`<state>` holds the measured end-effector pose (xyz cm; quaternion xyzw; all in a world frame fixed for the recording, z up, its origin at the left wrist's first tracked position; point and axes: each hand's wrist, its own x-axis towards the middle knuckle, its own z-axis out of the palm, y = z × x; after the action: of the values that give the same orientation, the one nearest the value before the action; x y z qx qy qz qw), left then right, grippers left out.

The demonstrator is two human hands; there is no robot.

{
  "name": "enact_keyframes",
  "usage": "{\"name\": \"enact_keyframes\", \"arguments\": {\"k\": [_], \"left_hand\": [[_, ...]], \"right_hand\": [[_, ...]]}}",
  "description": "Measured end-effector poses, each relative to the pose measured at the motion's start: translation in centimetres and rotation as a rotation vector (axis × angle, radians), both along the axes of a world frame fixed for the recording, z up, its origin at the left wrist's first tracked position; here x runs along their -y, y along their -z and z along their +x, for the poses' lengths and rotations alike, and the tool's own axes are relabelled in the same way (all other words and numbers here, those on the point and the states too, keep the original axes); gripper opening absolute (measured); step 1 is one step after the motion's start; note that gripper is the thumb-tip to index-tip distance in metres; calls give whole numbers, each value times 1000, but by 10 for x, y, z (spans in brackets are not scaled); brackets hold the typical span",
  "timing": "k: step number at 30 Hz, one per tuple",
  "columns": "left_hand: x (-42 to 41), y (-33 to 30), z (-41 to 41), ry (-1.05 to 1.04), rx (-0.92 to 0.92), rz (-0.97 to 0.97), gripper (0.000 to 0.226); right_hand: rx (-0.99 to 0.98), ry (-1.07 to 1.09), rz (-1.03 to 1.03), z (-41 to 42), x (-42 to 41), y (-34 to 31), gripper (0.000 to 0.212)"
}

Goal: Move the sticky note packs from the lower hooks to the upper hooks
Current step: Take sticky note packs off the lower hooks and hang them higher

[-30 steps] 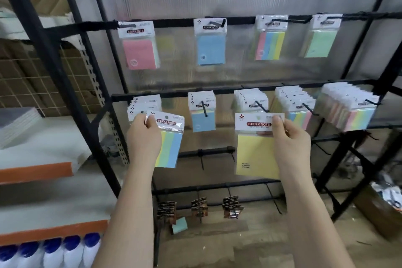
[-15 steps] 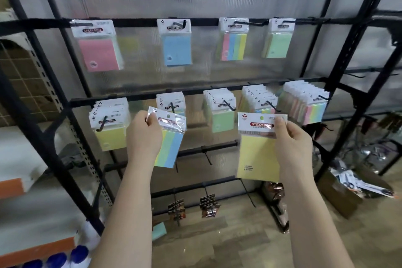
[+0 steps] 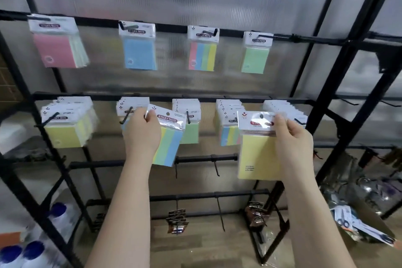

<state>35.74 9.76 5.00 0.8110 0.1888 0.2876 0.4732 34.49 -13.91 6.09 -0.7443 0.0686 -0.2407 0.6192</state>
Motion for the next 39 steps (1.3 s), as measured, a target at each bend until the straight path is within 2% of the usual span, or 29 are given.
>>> {"name": "enact_keyframes", "arguments": {"k": [12, 20, 25, 39], "left_hand": [[101, -8, 28, 35, -18, -7, 36], [116, -11, 56, 67, -14, 1, 30], [115, -19, 87, 76, 8, 45, 33], [128, -34, 155, 191, 91, 113, 31]], "right_hand": [[5, -6, -18, 30, 98, -4, 47], [107, 19, 16, 54, 113, -11, 47], [186, 87, 72, 81, 115, -26, 36], [421, 281, 173, 160, 137, -74, 53]]}}
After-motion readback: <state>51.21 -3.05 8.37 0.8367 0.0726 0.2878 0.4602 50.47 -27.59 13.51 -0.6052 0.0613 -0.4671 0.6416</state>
